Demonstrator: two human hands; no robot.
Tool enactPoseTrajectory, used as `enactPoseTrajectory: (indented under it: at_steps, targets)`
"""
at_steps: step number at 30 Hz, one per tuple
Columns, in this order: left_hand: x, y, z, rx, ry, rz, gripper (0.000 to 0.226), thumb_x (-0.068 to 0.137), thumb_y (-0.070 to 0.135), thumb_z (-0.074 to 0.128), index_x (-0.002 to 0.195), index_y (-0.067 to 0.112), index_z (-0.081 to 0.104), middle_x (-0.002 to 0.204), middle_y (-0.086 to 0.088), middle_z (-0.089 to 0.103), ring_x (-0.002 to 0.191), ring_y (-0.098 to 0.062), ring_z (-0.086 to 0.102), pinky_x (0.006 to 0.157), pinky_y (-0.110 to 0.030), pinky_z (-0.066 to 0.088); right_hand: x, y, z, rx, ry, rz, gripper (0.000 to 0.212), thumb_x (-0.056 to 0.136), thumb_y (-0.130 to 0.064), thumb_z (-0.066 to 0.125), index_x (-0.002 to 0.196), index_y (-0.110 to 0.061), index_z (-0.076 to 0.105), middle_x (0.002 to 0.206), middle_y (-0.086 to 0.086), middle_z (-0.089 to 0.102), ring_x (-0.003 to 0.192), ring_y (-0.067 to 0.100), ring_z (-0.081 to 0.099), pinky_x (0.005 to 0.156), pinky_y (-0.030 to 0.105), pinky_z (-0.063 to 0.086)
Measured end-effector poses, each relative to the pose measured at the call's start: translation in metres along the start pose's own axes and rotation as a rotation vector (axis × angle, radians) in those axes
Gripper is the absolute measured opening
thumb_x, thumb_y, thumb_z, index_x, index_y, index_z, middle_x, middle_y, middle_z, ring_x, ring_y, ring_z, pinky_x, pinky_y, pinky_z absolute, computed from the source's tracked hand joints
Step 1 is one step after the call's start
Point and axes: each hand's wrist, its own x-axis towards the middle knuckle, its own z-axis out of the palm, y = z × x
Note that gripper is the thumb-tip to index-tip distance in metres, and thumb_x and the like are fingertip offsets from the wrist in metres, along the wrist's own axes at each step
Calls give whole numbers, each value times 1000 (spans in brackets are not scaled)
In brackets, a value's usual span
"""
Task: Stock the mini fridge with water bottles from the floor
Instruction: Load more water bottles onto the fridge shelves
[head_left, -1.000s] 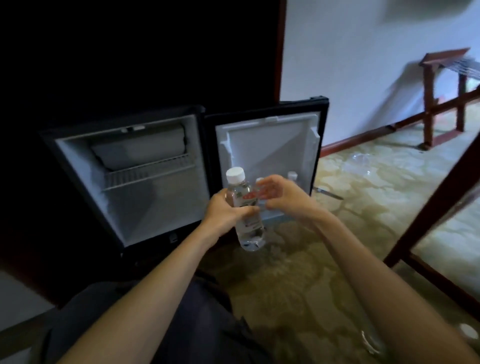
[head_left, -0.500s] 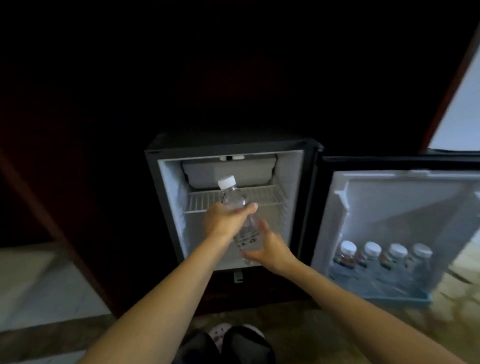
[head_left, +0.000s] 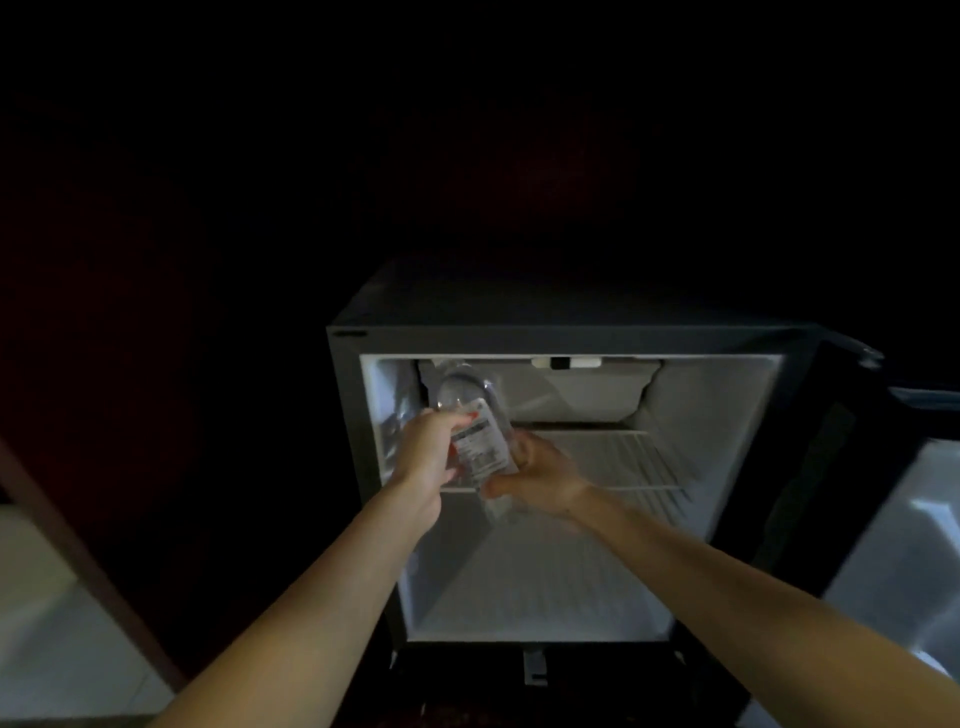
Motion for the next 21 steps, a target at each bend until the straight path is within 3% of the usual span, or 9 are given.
enactPoseTrajectory:
  at_steps: [3,5,7,10,12,15,18,21]
  targets:
    - [20,2,-3,-34,-13,64,21,88,2,46,85,22,54,95,-4,61,98,-21,58,86,-34,47,30,1,10,69,51,-16,40,72,10,65,101,-16,57,91,-1,62,74,4,58,57,4,45]
    - [31,2,-3,-40,-15,100,29,85,-4,44,89,21,56,96,-4,61,98,-20,56,83,-33,46,47,-1,16,79,67,-31,53,67,6,70,115,-9,54,105,7,65,95,18,62,76,21,53]
    - [42,0,-5,-25,-4,144,38,82,-10,42,90,23,57,96,-2,61,98,-19,55,84,-33,47,61,-2,23,94,71,-54,57,62,0,72,114,-11,50,111,7,63,108,26,59,92,42,52]
    - [54,-2,-7,-17,-12,198,51,80,-16,38,107,22,58,103,-1,62,103,-17,53,83,-31,45,78,2,31,87,104,-70,65,60,-6,75,117,-14,45,110,3,61,108,26,60,92,48,51]
    - [58,-4,-6,-11,-27,213,62,79,-15,39,127,21,52,118,-1,59,111,-18,52,86,-32,43,87,6,38,114,138,-81,78,58,-13,78,127,-13,41,109,1,62,104,24,61,85,47,55]
    - [63,-5,0,24,-15,223,63,78,-8,46,129,27,51,124,-1,58,117,-20,51,91,-34,42,95,7,44,152,160,-66,68,75,-3,71,131,-11,32,105,-3,58,95,15,59,68,23,54]
    - [65,-1,4,20,6,226,60,78,-6,48,132,21,50,125,-5,58,117,-23,52,94,-34,43,99,3,45,87,174,-100,62,82,-6,66,134,-9,32,122,7,54,112,22,54,81,22,40]
    - [64,-5,-1,67,11,245,62,79,-3,50,135,24,44,126,-4,57,115,-21,52,94,-34,42,105,4,50,21,141,-103,72,79,-9,69,136,-8,25,129,10,51,121,23,50,87,22,37]
